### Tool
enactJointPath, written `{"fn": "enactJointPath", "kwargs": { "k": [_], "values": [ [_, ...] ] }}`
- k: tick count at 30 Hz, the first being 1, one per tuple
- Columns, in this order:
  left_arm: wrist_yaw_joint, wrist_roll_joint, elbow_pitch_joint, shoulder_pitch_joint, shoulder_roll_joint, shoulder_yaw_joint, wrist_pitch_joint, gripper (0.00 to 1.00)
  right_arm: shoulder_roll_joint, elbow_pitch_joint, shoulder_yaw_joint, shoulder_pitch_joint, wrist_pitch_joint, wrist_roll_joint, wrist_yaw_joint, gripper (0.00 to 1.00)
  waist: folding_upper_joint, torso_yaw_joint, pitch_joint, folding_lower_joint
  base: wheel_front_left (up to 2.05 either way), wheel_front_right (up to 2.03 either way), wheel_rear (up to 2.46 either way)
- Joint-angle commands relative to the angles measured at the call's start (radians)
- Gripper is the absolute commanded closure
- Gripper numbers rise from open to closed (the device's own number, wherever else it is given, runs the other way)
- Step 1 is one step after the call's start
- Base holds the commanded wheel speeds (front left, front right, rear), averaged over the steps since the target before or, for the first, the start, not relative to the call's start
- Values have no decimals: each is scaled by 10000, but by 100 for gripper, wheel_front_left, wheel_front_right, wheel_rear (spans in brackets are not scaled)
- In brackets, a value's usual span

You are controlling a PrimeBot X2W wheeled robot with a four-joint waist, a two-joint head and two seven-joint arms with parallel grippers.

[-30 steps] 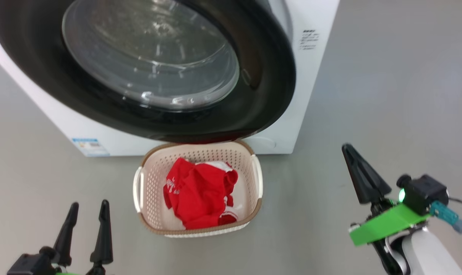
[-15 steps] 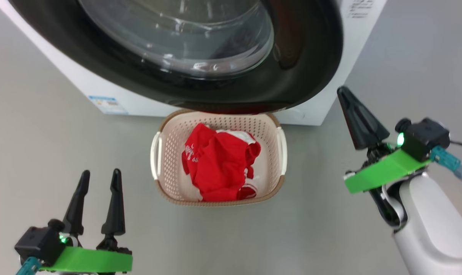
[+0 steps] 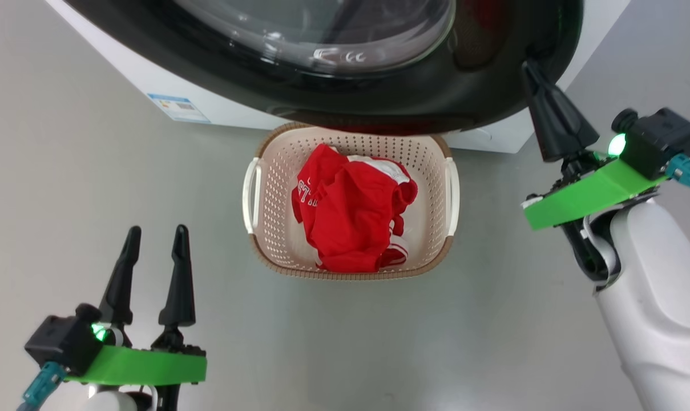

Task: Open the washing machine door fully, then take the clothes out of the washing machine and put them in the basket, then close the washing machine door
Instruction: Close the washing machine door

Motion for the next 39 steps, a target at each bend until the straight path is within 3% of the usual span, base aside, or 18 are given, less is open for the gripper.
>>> {"fn": "enactJointPath", "kwargs": {
  "k": [1,22,34,35,37,38,39],
  "values": [
    [-31,-92,-275,-239,177,302,-80,0,54,-181,98,-199,-48,83,14,100,-1,80,168,0,0,0,0],
    [-31,-283,-474,-760,144,113,-80,0,144,-73,-1186,-1766,-48,-86,14,100,-1,382,886,0,0,0,0],
    [-31,-46,-134,-540,144,121,-80,0,344,-53,-771,-583,-48,-45,14,100,-1,92,222,0,0,0,0],
    [-31,-28,-82,-497,154,120,-80,0,370,-53,-753,-381,-48,-26,14,90,-1,45,115,0,0,0,0],
    [-31,-8,21,-409,197,139,-80,0,396,-37,-698,21,-48,-4,14,47,-1,-53,-90,0,0,0,0],
    [-31,-6,73,-366,237,134,-80,0,412,-28,-702,230,-48,4,14,0,-1,-110,-193,0,0,0,0],
    [-31,-6,121,-322,281,132,-80,0,432,-25,-707,437,-48,15,14,0,-1,-171,-298,0,0,0,0]
  ]
}}
